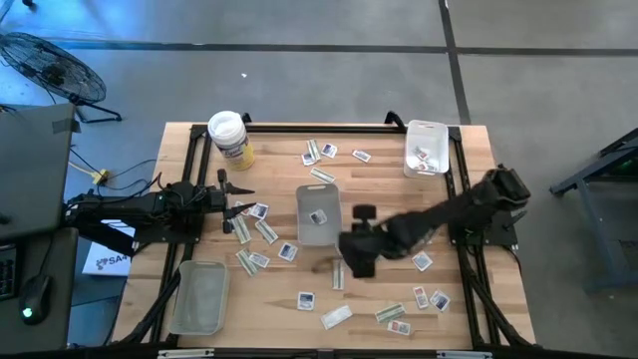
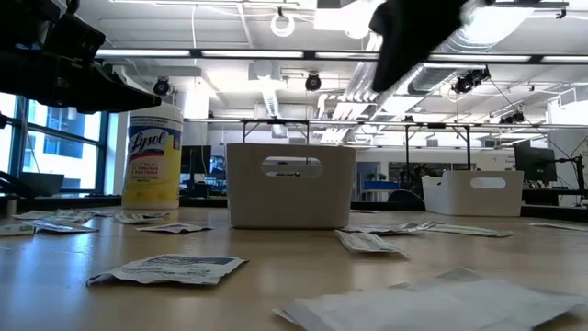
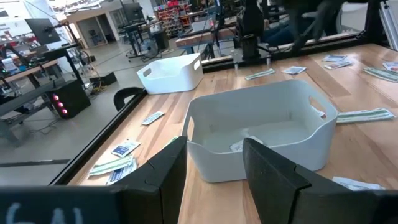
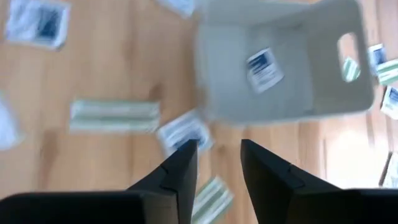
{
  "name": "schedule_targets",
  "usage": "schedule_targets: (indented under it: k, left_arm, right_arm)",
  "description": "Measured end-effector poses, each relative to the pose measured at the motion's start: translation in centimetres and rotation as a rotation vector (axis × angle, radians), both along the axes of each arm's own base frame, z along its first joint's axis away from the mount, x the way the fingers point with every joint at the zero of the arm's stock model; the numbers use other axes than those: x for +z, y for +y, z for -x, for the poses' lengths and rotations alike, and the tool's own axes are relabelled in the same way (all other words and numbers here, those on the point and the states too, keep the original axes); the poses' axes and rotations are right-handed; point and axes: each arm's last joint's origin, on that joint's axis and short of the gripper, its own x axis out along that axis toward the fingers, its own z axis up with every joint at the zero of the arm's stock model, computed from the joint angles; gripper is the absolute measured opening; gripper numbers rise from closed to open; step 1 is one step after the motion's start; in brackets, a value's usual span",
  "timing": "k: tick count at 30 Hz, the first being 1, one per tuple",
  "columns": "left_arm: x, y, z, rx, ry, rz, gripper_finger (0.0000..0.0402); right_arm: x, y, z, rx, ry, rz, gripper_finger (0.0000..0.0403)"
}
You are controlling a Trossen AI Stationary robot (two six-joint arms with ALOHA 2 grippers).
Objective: Pick & Place First Aid Supplies
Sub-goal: Put the blue pad into the middle gray bin
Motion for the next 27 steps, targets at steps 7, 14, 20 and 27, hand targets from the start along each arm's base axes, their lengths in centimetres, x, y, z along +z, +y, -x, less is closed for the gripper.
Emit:
schedule_targets:
  k: [7, 14, 20, 27]
  left_arm:
    - [0.0, 0.0, 0.0, 0.000, 0.000, 0.000, 0.0154]
    - [0.0, 0.0, 0.0, 0.000, 0.000, 0.000, 0.0154]
    - [0.0, 0.0, 0.0, 0.000, 0.000, 0.000, 0.0154]
    - [0.0, 0.0, 0.0, 0.000, 0.000, 0.000, 0.0154]
  right_arm:
    - [-4.0, 4.0, 3.1, 0.178, 0.104, 0.084, 0.0106]
    - [-9.9, 4.0, 4.1, 0.514, 0.002, 0.234, 0.0107]
    - [-12.2, 2.1, 4.5, 0.577, -0.031, 0.343, 0.0102]
    - [-13.2, 0.2, 4.2, 0.594, -0.022, 0.316, 0.0101]
